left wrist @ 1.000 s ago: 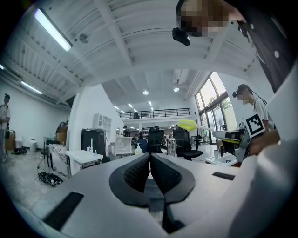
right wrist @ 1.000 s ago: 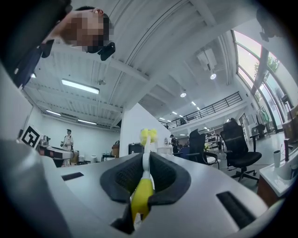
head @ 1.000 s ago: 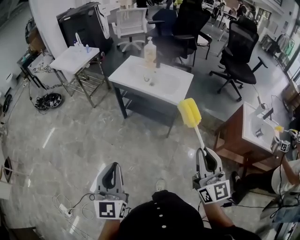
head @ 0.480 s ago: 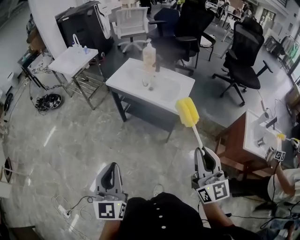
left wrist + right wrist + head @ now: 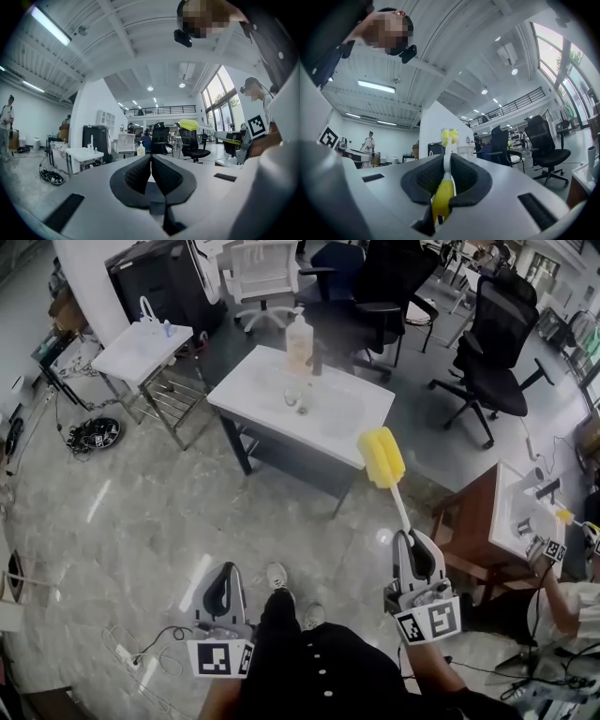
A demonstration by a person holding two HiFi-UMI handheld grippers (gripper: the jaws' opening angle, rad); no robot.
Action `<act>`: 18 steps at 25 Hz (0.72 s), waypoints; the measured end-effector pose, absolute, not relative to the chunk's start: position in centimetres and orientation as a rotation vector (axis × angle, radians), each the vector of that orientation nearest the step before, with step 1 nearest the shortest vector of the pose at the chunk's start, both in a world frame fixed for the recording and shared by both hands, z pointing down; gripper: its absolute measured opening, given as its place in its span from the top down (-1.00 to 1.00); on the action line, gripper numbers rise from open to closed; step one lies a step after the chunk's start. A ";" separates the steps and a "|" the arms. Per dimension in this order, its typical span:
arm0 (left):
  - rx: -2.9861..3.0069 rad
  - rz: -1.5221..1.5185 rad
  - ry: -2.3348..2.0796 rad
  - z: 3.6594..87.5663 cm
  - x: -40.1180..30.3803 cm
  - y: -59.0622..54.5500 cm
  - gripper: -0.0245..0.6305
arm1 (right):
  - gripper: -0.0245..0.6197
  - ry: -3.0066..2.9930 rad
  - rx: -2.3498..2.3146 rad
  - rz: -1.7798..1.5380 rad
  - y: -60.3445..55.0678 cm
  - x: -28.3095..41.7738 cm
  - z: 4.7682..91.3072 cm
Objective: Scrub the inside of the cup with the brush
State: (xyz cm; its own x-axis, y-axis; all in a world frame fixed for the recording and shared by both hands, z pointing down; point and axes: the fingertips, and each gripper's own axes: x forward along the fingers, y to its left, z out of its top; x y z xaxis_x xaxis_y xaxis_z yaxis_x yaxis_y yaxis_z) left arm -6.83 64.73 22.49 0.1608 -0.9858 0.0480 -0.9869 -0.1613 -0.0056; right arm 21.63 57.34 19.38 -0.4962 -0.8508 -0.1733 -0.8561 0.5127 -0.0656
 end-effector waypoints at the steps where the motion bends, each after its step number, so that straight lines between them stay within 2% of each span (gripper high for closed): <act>1: 2.370 0.062 -2.013 22.6 -7.1 64.1 0.84 | 0.77 2.569 -1.469 0.042 56.7 21.5 19.4; 18: 2.447 0.000 -1.964 21.5 -11.9 49.5 0.84 | 0.77 2.540 -1.496 0.090 43.7 16.1 17.8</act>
State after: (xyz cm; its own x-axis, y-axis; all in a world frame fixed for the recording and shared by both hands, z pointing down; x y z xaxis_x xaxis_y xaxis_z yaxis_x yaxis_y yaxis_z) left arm -11.92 49.48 21.53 0.2165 -0.9763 0.0026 -0.9763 -0.2165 0.0037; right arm 16.11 43.70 17.77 -0.4719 -0.8598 -0.1951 -0.8715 0.4884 -0.0447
